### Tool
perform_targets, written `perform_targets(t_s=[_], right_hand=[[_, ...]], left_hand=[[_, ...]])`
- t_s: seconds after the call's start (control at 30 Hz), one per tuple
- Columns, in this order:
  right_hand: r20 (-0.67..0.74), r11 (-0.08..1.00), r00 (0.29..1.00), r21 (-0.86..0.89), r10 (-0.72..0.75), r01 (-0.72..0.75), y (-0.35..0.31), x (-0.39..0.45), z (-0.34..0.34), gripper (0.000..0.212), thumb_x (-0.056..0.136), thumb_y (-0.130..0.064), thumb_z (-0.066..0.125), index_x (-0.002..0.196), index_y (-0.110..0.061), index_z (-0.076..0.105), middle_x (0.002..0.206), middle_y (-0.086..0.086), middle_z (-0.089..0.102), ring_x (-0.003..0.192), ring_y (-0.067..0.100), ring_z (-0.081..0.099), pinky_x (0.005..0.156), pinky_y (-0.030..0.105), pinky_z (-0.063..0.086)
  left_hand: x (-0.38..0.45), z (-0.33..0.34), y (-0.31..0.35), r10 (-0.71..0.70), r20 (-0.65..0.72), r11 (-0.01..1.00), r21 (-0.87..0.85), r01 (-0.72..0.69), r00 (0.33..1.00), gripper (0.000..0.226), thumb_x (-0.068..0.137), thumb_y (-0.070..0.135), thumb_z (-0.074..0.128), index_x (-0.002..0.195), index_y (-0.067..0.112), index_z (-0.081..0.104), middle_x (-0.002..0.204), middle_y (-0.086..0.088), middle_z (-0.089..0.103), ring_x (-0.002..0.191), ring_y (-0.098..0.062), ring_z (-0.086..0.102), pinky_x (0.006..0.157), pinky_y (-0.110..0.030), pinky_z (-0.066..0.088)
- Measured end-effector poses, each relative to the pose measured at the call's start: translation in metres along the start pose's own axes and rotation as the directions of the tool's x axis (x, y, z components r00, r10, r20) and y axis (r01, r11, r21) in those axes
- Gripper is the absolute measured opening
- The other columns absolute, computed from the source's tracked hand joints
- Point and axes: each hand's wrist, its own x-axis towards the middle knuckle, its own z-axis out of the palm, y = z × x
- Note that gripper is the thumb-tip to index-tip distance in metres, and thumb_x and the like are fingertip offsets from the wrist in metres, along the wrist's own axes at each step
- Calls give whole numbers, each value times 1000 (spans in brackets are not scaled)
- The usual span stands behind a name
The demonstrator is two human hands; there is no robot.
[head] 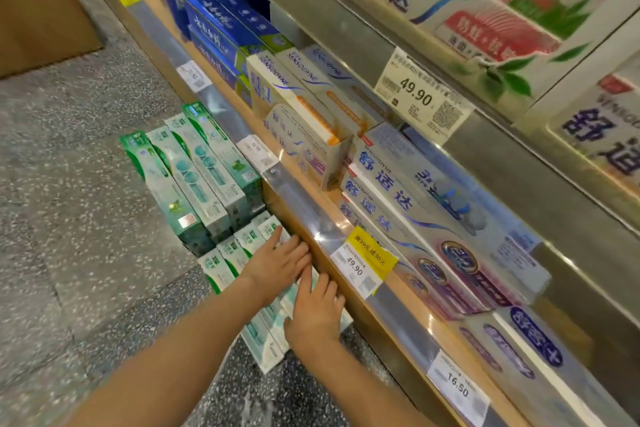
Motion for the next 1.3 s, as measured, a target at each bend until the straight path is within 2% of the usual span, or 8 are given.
perform_targets(t_s=[0.17,0.27,0.37,0.5,0.63,0.73,1.1,1.3], right_hand=[[-12,999,999,-33,-36,35,12,-31,-45,124,31,-58,86,133,-6,42,110,19,58,98,34,57,82,45,51],[142,983,974,-27,-176,181,3,-70,-119,101,79,-46,67,150,-12,3,147,17,25,134,35,26,111,45,23],[77,968,965,6,-251,252,-17,-106,-213,95,88,-44,57,150,-16,-8,152,13,14,141,34,12,115,46,12],[-102,941,936,-53,-337,333,-61,-166,-336,128,34,-71,78,134,-4,35,104,17,65,98,35,60,77,42,56],[-122,866,858,-101,-499,489,-111,-236,-455,120,46,-75,67,137,-4,32,104,16,62,91,31,63,78,43,53],[-168,848,831,-85,-530,524,-150,-281,-538,124,12,-79,66,115,-12,45,81,6,67,67,22,66,57,35,56],[-601,533,322,-208,-731,820,-210,-449,-758,98,31,-71,65,112,-18,49,88,-6,59,70,14,56,62,27,50],[-678,476,244,-177,-694,862,-199,-530,-785,91,44,-69,51,117,-15,48,93,-6,59,75,14,57,64,26,49]], left_hand=[[-38,-31,-5,-39,-76,980,-195,24,996,67,97,20,42,150,12,1,158,-6,4,146,-27,-1,116,-50,-2],[-92,-78,-26,-92,-74,972,-225,74,993,65,97,18,44,149,12,6,155,-7,11,144,-28,6,116,-48,2],[-169,-145,-65,-214,-146,946,-279,167,966,68,91,26,54,145,13,15,150,-6,26,140,-29,18,116,-48,15],[-295,-227,-116,-436,-398,876,-392,280,807,86,37,34,88,109,14,46,97,-1,67,99,-26,47,79,-50,54],[-414,-312,-147,-549,-395,823,-411,393,737,79,31,26,88,99,14,49,84,0,67,81,-26,65,65,-57,54],[-500,-374,-180,-582,-387,808,-370,458,715,74,24,26,86,93,14,60,82,-1,65,74,-25,64,61,-57,51],[-748,-554,-183,-764,-537,599,-383,704,358,106,17,34,86,116,20,50,109,-2,66,102,-29,62,91,-50,31],[-818,-595,-125,-821,-555,443,-474,761,133,107,30,22,86,129,29,46,136,-5,45,124,-32,37,99,-54,23]])
